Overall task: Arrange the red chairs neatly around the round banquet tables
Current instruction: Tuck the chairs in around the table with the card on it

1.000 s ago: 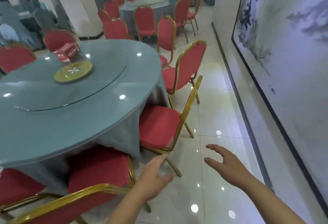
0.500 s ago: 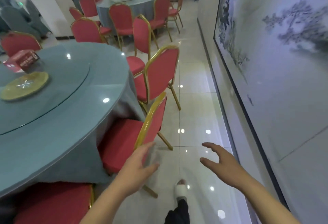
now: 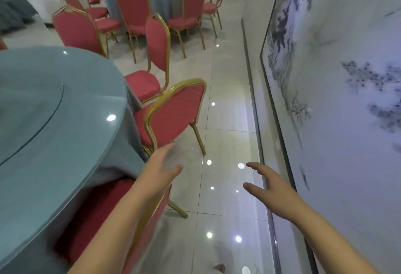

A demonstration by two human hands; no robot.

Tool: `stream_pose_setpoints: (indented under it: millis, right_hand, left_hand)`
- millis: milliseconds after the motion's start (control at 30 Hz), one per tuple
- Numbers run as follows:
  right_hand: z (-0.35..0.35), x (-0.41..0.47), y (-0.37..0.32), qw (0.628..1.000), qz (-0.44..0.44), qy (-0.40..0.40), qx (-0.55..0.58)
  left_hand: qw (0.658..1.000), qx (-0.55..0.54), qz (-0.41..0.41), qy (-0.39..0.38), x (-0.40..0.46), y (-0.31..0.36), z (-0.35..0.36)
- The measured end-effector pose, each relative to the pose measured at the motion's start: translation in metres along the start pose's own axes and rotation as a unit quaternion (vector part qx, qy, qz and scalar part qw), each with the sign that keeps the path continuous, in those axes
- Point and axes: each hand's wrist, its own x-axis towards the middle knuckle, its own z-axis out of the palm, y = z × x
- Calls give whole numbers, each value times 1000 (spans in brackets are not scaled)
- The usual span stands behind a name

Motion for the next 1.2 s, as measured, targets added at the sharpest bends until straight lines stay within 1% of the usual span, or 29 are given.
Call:
stream_pose_setpoints:
  millis: [67,167,333,400,467,567,667,733,767,900,1033,1100,1167,1200]
  right_hand:
    - [-13,38,-1,1000,-3,-6,3]
    - [-29,108,-10,999,-32,-29,-17]
    - [-51,239,-31,989,-108,-95,-37]
    - [-60,290,-42,981,-139,-129,-48]
    - [-70,336,-54,972,-162,-159,-59]
    - [-77,404,-69,953,-204,-204,-89]
    - [-68,466,-85,933,-255,-205,-150]
    - [-54,501,-98,905,-291,-217,-220]
    - [-44,518,-103,887,-301,-239,-255]
    - [-8,582,-123,801,-336,-320,-378]
    - [-4,624,-139,734,-371,-381,-422]
    - [-8,640,-139,717,-357,-451,-395]
    - [-7,653,-137,696,-369,-498,-361]
    - [-6,657,-138,675,-388,-512,-364]
  left_hand:
    - [1000,0,-11,8,34,3,-3]
    - [999,8,-43,32,85,-2,-8]
    - [988,20,-120,96,158,-18,-17]
    - [979,21,-160,122,182,-19,-23]
    - [972,33,-198,121,205,-17,-28]
    - [966,47,-227,119,234,-16,-29]
    - [949,50,-282,133,256,-17,-25]
    - [936,37,-320,141,266,-22,-21]
    - [931,30,-335,140,271,-26,-19]
    - [910,31,-391,132,295,-50,-23]
    - [897,45,-419,132,313,-75,-35]
    - [887,26,-442,131,322,-82,-34]
    - [878,37,-447,165,329,-86,-27]
    - [870,42,-452,191,331,-85,-23]
